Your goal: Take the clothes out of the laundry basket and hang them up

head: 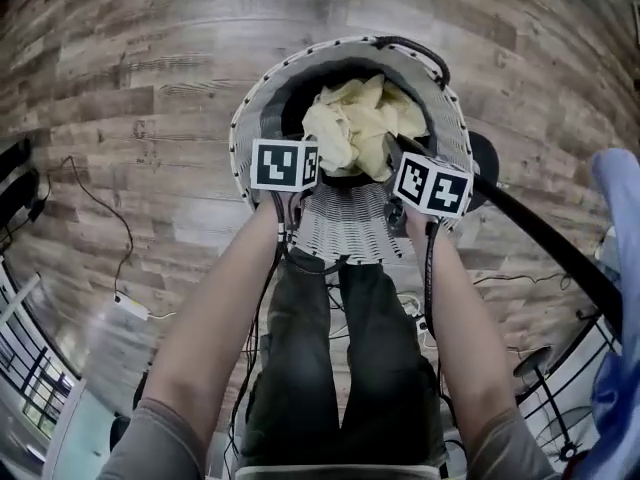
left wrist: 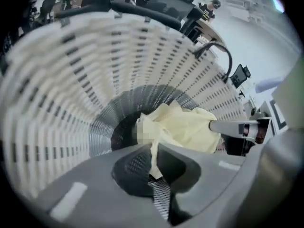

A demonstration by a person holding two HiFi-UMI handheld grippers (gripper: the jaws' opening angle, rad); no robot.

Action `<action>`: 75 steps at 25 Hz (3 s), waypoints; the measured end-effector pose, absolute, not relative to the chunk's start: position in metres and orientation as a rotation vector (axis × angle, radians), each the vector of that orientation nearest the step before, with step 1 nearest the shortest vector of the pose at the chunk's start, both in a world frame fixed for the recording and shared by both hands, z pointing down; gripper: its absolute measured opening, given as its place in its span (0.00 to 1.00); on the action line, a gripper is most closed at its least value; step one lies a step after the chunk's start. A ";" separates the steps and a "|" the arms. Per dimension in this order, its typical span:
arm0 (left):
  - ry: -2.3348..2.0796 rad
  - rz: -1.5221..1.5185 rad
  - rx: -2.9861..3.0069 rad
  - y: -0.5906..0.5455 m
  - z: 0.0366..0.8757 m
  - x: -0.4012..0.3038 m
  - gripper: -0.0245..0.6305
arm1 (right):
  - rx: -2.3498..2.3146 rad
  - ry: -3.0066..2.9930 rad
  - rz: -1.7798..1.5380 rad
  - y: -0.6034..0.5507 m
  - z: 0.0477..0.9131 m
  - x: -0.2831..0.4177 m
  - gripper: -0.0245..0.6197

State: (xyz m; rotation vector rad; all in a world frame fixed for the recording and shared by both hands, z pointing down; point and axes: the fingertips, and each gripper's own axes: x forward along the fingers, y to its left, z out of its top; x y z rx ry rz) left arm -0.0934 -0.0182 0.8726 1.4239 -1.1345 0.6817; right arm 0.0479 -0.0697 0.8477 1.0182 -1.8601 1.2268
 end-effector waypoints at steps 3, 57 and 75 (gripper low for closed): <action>-1.149 0.641 1.445 -0.017 0.829 -0.101 0.06 | 1.023 -1.906 1.232 -0.064 0.798 0.045 0.12; -1.165 0.117 2.436 -0.006 0.072 -0.087 0.06 | 0.972 -2.877 0.548 0.047 0.013 0.076 0.12; -0.841 0.002 2.725 -0.052 -0.034 0.040 0.06 | 1.436 -2.931 0.280 0.068 -0.091 0.203 0.12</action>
